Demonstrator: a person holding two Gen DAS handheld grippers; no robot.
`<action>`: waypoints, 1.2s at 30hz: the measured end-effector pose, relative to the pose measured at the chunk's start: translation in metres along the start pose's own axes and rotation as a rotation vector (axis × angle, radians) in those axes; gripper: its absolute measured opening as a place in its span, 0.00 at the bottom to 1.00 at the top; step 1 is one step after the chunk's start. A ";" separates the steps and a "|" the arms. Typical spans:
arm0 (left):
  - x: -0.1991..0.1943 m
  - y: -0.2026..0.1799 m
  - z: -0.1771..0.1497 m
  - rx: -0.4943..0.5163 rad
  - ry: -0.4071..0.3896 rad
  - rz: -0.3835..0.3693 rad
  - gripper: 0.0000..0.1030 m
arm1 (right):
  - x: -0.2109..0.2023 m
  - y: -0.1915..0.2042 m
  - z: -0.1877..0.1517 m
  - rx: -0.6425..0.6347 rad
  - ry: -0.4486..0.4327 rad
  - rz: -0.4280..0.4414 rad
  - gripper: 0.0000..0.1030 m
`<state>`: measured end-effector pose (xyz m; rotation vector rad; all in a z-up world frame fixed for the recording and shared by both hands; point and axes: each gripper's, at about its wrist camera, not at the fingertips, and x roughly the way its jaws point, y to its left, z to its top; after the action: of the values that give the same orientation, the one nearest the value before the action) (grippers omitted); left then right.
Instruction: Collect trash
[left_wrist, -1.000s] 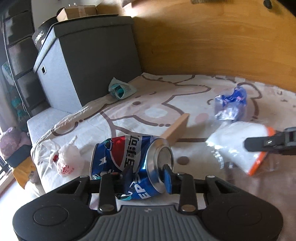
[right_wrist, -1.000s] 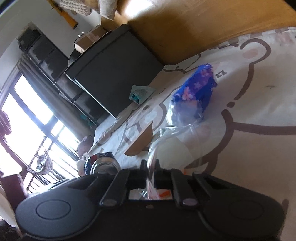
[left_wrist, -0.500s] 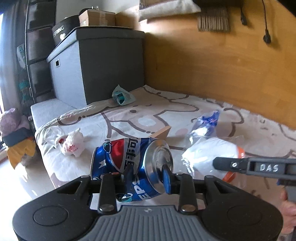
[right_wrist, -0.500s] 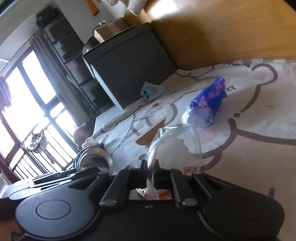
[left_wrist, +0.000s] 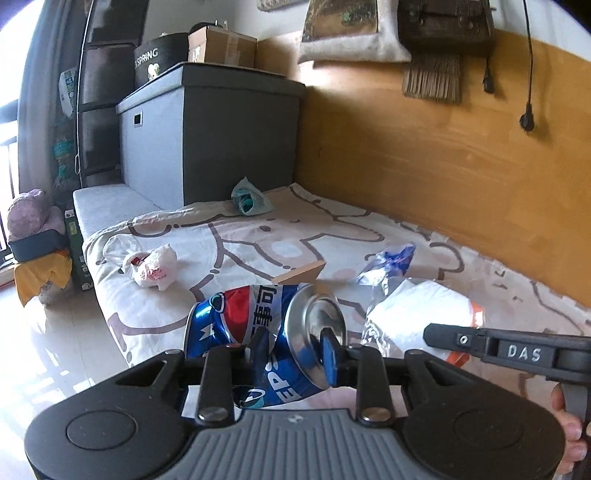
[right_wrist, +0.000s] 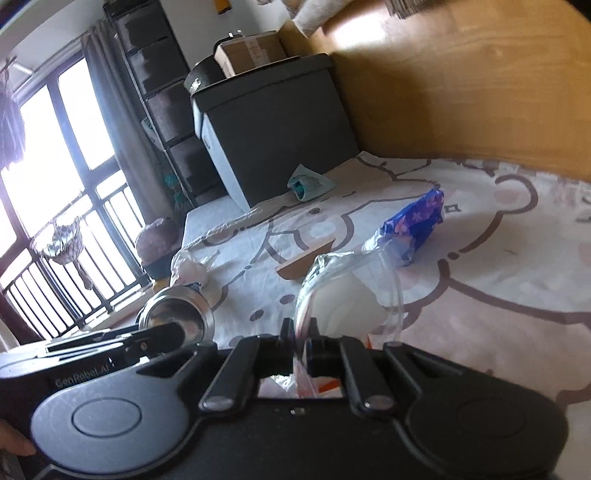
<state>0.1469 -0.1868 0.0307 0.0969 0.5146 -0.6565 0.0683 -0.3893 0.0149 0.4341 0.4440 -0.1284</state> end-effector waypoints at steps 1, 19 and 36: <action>-0.004 -0.001 0.000 -0.007 -0.005 -0.005 0.30 | -0.004 0.003 0.000 -0.013 0.002 -0.003 0.06; -0.006 0.018 -0.032 -0.164 0.068 -0.113 0.00 | -0.035 0.033 -0.004 -0.143 0.025 -0.093 0.06; 0.020 0.005 -0.076 -0.170 0.329 -0.276 0.04 | -0.043 0.013 -0.007 -0.132 0.046 -0.127 0.06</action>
<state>0.1306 -0.1751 -0.0456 -0.0281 0.9097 -0.8687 0.0301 -0.3735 0.0331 0.2793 0.5225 -0.2108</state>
